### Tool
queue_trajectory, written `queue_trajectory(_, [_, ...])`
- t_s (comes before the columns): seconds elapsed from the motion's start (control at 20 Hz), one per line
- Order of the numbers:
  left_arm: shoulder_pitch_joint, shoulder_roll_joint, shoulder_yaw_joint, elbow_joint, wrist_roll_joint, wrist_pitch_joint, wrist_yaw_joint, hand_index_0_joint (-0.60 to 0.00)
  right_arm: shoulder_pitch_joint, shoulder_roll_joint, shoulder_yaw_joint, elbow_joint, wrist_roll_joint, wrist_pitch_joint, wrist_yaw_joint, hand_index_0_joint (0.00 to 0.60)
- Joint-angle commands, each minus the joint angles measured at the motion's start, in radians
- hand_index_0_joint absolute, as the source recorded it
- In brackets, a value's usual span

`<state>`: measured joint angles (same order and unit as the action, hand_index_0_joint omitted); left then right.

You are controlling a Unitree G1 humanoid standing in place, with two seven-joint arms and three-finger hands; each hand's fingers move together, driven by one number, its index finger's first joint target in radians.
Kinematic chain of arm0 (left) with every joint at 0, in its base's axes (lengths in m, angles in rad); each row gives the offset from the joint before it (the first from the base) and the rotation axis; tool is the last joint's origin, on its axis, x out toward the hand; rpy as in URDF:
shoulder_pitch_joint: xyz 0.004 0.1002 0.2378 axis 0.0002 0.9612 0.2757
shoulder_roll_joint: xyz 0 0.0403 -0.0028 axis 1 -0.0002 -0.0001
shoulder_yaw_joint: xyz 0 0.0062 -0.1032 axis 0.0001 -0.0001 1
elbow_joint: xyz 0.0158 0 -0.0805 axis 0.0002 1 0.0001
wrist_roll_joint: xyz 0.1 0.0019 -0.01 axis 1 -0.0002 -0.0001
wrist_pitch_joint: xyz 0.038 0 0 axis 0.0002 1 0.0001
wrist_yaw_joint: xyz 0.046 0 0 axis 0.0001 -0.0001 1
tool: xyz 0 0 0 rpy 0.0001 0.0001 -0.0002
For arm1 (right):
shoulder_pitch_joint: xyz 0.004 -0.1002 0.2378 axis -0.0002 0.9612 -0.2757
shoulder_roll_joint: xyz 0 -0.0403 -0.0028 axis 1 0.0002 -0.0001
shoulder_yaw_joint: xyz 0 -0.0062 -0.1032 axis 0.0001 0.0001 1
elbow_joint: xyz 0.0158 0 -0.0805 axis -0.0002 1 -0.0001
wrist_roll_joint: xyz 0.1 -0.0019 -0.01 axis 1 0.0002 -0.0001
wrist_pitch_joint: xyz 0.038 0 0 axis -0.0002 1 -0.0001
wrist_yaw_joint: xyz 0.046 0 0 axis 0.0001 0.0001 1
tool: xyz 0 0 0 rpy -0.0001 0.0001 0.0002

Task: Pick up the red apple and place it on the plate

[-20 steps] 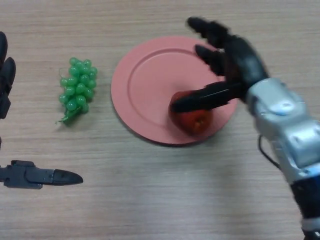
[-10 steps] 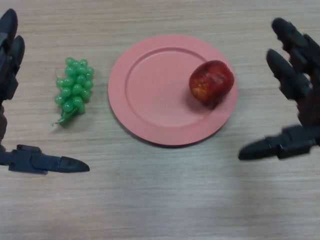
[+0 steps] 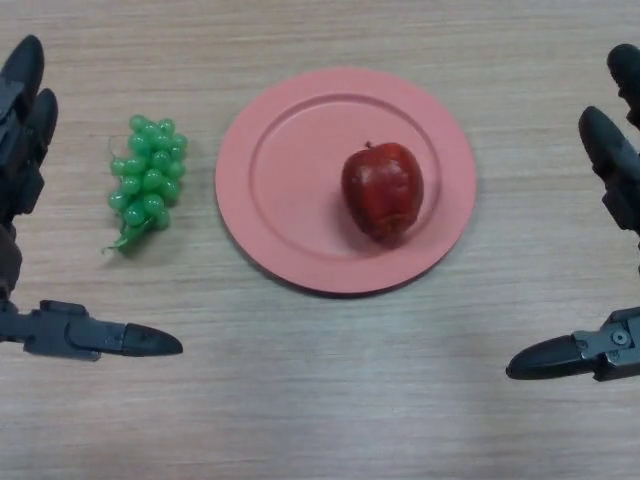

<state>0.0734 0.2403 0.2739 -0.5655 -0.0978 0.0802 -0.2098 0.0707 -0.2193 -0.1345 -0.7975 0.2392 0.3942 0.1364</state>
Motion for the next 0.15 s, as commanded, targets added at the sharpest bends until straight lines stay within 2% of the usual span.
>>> queue_trajectory(0.05, [-0.007, 0.018, 0.034, -0.031, -0.024, -0.155, 0.015, 0.000, -0.010, -0.008, -0.017, -0.073, 0.002, -0.163, -0.016, 0.000])
queue_trajectory(0.15, [-0.002, 0.017, 0.038, -0.047, -0.063, -0.133, -0.001, 0.000, -0.002, -0.002, 0.002, -0.078, -0.011, -0.175, -0.014, 0.000])
